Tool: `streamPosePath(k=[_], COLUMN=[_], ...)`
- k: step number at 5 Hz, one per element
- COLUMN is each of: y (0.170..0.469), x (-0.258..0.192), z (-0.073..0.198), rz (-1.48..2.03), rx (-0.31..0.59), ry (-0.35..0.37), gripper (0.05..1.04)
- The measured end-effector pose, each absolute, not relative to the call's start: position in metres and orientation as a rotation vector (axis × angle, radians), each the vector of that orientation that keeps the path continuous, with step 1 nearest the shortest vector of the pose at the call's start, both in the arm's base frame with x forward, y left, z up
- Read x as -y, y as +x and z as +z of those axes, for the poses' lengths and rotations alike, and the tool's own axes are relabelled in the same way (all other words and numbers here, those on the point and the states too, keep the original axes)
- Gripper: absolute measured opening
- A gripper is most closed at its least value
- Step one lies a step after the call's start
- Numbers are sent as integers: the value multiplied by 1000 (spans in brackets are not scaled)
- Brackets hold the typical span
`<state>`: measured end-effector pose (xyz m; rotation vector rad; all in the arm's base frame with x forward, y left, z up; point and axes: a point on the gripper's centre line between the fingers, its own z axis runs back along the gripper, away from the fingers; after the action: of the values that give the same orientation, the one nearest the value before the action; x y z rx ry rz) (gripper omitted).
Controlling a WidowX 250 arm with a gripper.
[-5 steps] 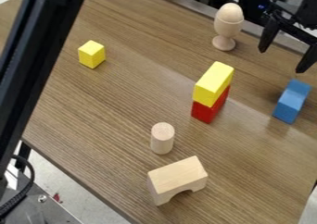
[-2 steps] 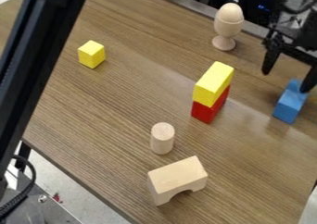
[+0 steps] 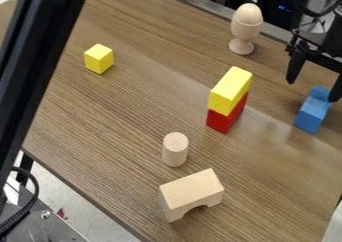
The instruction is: Put the blue block on the yellow block
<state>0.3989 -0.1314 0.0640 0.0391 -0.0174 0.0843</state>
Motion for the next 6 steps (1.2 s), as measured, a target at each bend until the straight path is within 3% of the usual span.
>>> streamPosePath(k=[4, 6], y=[399, 398], x=[139, 137], z=[62, 48], rz=[63, 58], rx=[29, 4], ry=[31, 46], gripper=[993, 993])
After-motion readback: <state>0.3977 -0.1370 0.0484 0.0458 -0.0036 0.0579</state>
